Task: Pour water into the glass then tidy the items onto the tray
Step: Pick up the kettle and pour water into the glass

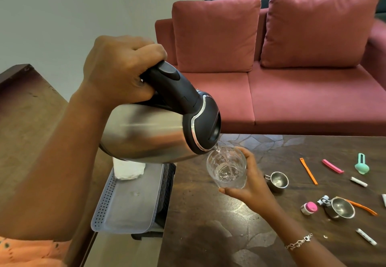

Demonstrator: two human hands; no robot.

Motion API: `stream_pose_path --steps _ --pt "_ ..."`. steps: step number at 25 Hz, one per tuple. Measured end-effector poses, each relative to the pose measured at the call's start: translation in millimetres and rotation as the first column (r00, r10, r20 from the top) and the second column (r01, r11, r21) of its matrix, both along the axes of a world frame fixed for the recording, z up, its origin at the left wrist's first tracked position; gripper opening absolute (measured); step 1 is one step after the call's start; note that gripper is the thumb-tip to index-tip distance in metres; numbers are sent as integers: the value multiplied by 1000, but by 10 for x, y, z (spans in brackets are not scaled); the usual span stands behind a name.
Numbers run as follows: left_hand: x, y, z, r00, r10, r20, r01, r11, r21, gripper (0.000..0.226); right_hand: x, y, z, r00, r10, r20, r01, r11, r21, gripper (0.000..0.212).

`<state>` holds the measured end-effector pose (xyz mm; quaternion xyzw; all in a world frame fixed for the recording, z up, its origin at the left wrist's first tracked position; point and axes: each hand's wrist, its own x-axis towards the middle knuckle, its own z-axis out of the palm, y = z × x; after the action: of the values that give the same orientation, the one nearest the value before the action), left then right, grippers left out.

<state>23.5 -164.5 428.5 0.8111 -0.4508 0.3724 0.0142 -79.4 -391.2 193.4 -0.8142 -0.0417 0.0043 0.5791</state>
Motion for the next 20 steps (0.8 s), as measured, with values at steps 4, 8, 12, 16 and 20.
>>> stream_pose_path --steps 4,8,12,16,20 --pt "5 6 2 1000 11 3 -11 1000 4 9 4 -1 -13 1000 3 -12 -3 1000 -6 92" --pt "11 33 3 1000 15 26 -16 1000 5 9 -2 2 -8 1000 4 -14 -4 1000 -9 92" --pt "44 62 -3 998 2 60 -1 1000 -7 8 -10 12 -7 1000 -6 -19 6 1000 -14 93" --pt "138 137 -12 998 34 43 -36 999 40 24 -14 24 -3 1000 7 -22 -7 1000 -6 91" --pt "228 183 -48 996 93 12 -93 992 83 31 -14 22 -11 1000 6 -18 -6 1000 -6 91"
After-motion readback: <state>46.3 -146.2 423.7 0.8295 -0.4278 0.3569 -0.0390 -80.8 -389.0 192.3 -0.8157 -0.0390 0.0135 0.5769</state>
